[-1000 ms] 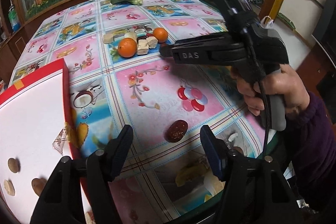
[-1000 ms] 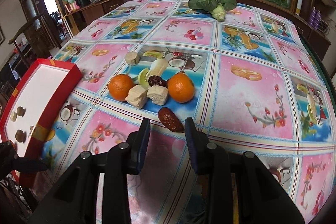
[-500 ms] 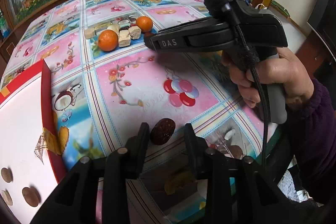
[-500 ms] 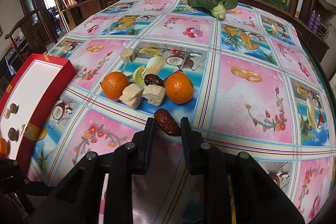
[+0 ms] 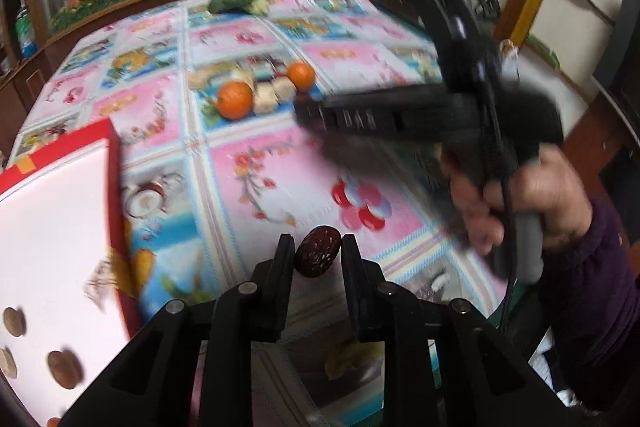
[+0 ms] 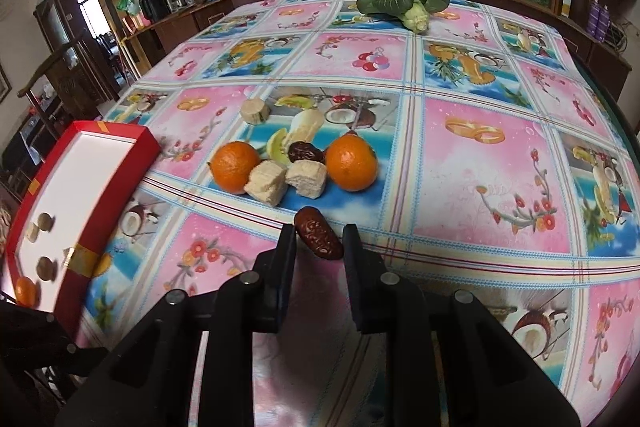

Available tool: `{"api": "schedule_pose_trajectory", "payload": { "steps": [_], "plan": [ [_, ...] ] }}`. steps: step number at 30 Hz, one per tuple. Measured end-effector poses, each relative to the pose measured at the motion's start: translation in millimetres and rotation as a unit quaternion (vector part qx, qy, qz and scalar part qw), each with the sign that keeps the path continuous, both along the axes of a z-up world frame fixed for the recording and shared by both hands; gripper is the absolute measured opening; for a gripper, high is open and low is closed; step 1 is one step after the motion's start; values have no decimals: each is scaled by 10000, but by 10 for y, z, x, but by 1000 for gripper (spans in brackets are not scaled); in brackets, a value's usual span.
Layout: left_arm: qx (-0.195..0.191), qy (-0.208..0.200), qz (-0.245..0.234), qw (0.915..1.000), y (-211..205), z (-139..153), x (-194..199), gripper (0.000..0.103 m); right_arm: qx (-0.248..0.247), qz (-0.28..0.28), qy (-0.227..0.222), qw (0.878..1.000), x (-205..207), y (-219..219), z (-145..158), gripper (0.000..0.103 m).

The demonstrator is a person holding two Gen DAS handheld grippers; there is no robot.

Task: Organize fruits
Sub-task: 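Carry both dates over the tray and open both grippers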

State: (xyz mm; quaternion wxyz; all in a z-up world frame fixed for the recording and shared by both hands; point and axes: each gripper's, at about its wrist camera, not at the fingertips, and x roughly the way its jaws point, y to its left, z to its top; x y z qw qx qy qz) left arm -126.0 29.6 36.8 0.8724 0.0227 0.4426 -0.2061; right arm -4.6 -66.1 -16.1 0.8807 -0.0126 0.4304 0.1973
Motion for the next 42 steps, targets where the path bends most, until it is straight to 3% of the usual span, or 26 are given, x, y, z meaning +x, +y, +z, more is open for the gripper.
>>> {"api": "schedule_pose_trajectory", "payload": {
  "steps": [5, 14, 21, 30, 42],
  "plan": [
    [-252, -358, 546, 9976, 316, 211, -2, 23, 199, 137, -96, 9997, -71, 138, 49, 26],
    [-212, -706, 1610, 9842, 1061, 404, 59, 23, 697, 539, -331, 9956, -183, 599, 208, 26],
    [-131, -683, 2282, 9711, 1558, 412, 137, 23, 963, 1020, -304, 9897, -223, 1129, 260, 26],
    [44, -614, 2542, 9652, 1747, 299, 183, 22, 982, 1378, -243, 9853, -302, 1539, 234, 26],
    [147, -301, 3214, 9463, 2238, 165, 244, 22, 484, 1827, -27, 9820, -414, 2004, 81, 26]
  ]
}}
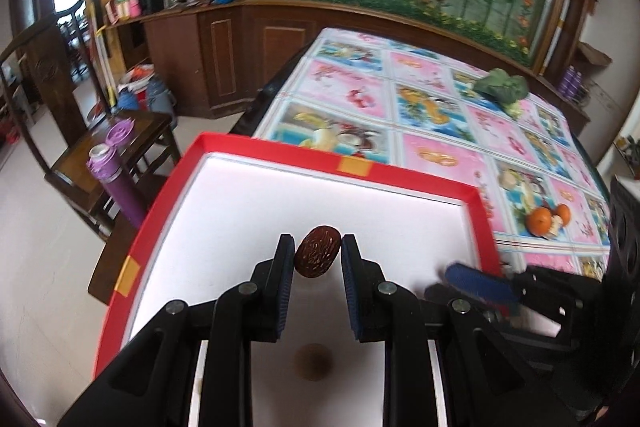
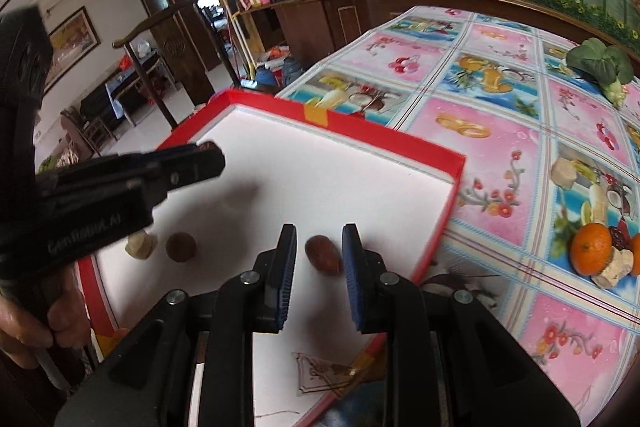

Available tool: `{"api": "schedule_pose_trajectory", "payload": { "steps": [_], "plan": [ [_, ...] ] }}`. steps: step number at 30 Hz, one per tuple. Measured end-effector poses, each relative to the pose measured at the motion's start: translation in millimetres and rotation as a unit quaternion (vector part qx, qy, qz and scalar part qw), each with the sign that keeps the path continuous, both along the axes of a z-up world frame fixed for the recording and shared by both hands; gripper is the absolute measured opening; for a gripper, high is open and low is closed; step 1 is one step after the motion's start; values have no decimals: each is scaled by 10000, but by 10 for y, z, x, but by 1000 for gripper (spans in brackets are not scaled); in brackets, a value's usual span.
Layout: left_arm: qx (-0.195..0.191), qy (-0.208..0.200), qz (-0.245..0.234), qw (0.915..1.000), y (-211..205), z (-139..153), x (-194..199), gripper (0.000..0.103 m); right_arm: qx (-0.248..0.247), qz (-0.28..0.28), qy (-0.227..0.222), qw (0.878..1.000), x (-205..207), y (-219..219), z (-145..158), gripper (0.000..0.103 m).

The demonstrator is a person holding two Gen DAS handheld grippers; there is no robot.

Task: Organize fruits
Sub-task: 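Carry both dates over the tray and open both grippers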

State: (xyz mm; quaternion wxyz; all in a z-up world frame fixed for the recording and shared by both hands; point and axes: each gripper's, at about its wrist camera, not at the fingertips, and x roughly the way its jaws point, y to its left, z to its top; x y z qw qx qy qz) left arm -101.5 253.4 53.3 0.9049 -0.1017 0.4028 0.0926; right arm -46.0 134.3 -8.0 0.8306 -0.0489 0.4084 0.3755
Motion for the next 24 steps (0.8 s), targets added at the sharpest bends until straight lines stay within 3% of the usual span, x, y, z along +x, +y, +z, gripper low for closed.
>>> {"api": "schedule_pose_trajectory", "payload": {
  "steps": [9, 19, 22, 24],
  "plan": [
    [-73, 172, 103, 9998, 83, -121, 37, 22, -343, 217, 0, 9992, -99, 150, -100, 26],
    [-217, 493, 75, 9985, 95, -235, 88, 25, -305, 228, 91, 9992, -81, 138, -97, 26],
    [-278, 504, 55, 9983, 89, -236, 93, 31, -204, 243, 249, 9992, -56, 106, -80, 26],
    [-303, 536, 119, 9980, 80, -227, 97, 50, -91, 219, 243, 9994, -55, 52, -33, 27]
  ]
}}
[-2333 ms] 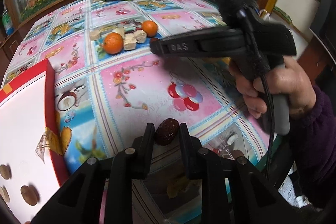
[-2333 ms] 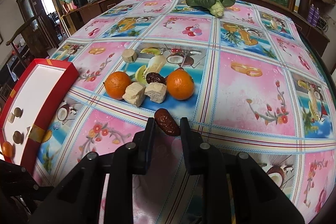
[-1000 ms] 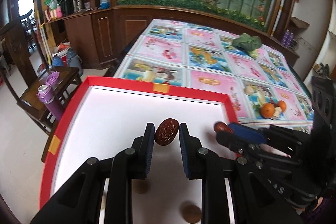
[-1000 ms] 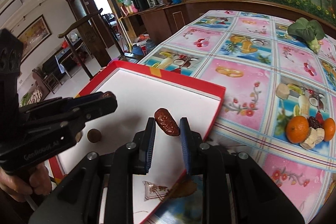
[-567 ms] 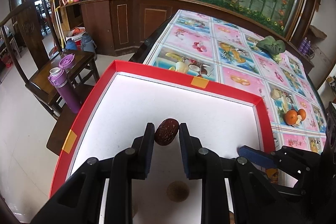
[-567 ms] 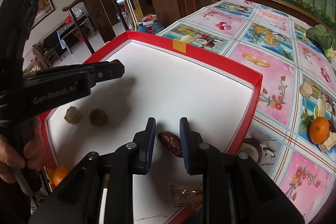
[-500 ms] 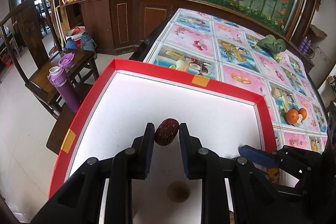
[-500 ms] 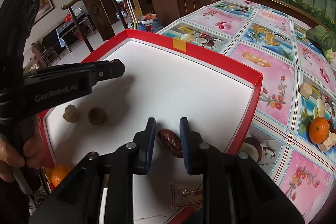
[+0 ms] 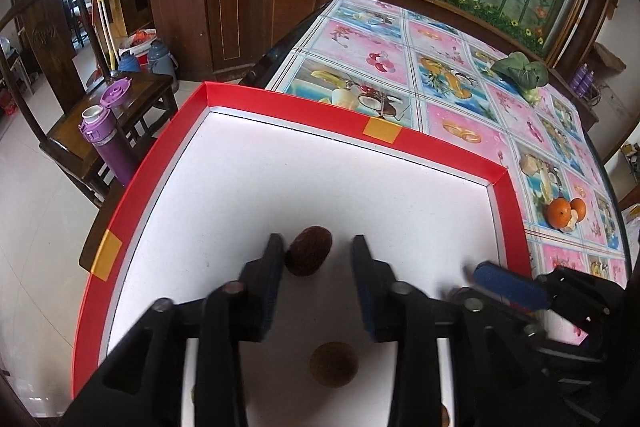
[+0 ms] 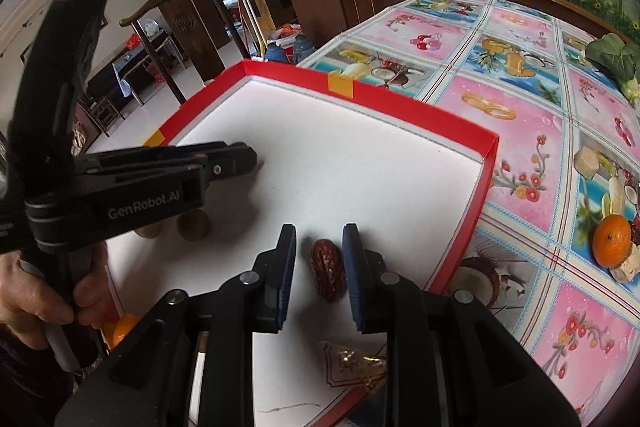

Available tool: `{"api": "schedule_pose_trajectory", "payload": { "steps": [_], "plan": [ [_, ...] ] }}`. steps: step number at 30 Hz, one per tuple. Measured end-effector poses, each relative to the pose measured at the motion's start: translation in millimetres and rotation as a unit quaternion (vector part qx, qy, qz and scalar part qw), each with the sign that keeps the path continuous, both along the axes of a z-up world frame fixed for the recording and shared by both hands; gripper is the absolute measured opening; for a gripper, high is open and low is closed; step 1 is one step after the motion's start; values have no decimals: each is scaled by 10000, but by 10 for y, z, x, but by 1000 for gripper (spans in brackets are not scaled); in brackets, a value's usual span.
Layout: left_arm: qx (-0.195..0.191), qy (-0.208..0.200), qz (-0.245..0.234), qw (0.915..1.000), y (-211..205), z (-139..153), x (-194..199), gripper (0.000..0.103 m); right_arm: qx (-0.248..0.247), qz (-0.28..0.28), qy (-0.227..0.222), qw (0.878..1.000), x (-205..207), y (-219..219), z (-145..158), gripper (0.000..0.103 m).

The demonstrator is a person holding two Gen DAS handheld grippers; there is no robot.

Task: Organize fruits
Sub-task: 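Carry both dates over the tray and open both grippers, then grasp an orange with the right gripper while the left gripper grasps another orange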

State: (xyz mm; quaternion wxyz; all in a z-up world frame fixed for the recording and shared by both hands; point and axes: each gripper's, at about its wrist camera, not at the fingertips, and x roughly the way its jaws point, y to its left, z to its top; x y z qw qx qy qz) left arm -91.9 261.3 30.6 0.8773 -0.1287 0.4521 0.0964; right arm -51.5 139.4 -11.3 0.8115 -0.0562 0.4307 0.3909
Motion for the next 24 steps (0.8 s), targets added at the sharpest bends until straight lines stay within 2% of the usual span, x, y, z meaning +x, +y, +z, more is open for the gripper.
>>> {"api": "schedule_pose_trajectory", "payload": {
  "steps": [2, 5, 8, 11, 17, 24],
  "plan": [
    [99, -36, 138, 9998, -23, 40, -14, 61, 147, -72, -61, 9998, 7, -65, 57, 28],
    [135, -184, 91, 9997, -109, 143, -31, 62, 376, -222, -134, 9990, 47, -196, 144, 36],
    [159, -341, -115, 9992, -307, 266, -34, 70, 501, -412, -158, 9978, 110, -365, 191, 38],
    [248, -438, -478, 9976, -564, 356, -14, 70, 537, -585, -151, 9967, 177, -571, 211, 38],
    [536, -591, -1287, 9885, -1180, 443, 57, 72, 489, -1162, -278, 9916, 311, -1209, 232, 38],
    [711, -601, -1896, 9774, -1688, 375, 251, 72, 714, -2146, -200, 9739, 530, -2140, 275, 38]
  ]
}}
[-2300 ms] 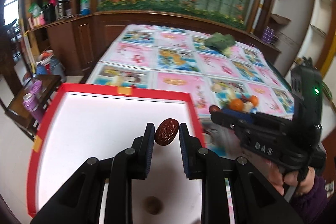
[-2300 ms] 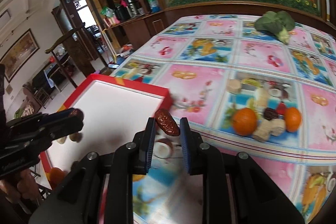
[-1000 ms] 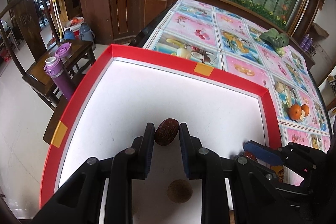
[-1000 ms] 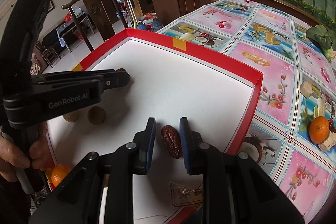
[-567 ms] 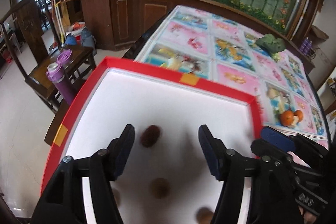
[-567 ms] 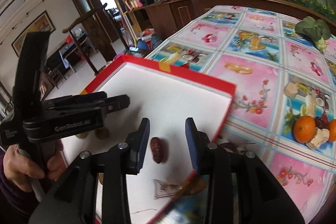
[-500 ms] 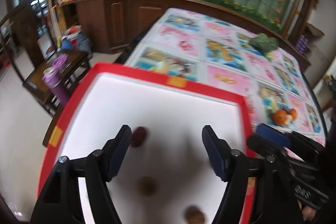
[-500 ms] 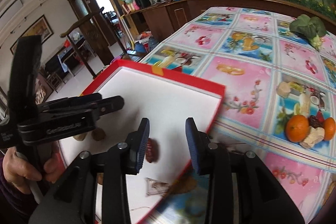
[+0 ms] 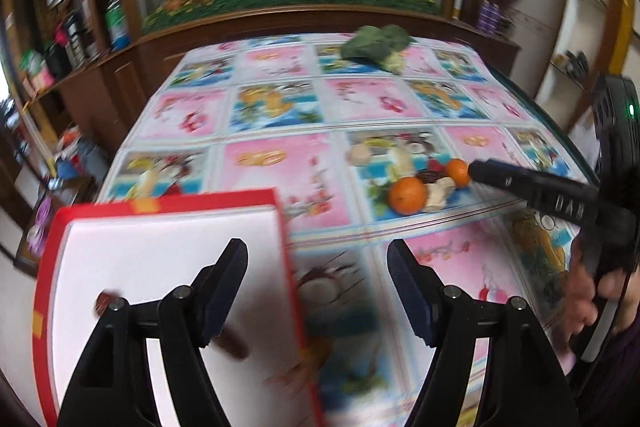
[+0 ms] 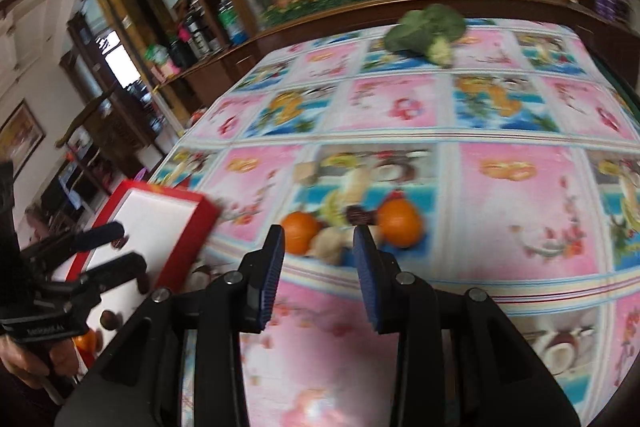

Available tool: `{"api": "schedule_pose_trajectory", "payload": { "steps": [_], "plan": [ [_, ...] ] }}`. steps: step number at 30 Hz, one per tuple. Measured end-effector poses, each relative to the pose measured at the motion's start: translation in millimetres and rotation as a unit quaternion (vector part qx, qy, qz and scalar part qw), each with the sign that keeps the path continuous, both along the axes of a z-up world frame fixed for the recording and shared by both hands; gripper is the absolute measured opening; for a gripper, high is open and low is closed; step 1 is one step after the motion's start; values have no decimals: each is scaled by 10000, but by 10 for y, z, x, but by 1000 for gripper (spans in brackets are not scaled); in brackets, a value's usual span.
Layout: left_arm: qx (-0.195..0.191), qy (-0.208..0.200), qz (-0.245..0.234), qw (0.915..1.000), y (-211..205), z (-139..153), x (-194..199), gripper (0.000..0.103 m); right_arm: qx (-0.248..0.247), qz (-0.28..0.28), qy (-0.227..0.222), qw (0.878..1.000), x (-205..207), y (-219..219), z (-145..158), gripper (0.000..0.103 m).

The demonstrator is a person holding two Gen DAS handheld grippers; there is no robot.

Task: Organize fruits
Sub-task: 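Grasp an orange with the right gripper while the left gripper grasps another orange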

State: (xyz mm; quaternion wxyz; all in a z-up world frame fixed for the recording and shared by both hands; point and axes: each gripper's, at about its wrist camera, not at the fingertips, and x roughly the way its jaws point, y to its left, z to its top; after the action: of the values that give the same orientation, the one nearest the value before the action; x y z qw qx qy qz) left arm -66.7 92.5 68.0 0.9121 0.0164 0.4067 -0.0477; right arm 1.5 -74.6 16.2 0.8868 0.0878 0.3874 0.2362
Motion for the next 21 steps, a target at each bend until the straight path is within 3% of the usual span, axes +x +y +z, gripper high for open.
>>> {"api": "schedule_pose_trajectory", "payload": {
  "steps": [7, 21],
  "plan": [
    [137, 42, -495, 9987, -414, -111, 241, 72, 208, -389, 281, 9986, 230, -340, -73, 38],
    [345, 373, -785, 9956, -568, -311, 487, 72, -57, -270, 645, 9975, 437, -170, -257, 38]
  ]
}}
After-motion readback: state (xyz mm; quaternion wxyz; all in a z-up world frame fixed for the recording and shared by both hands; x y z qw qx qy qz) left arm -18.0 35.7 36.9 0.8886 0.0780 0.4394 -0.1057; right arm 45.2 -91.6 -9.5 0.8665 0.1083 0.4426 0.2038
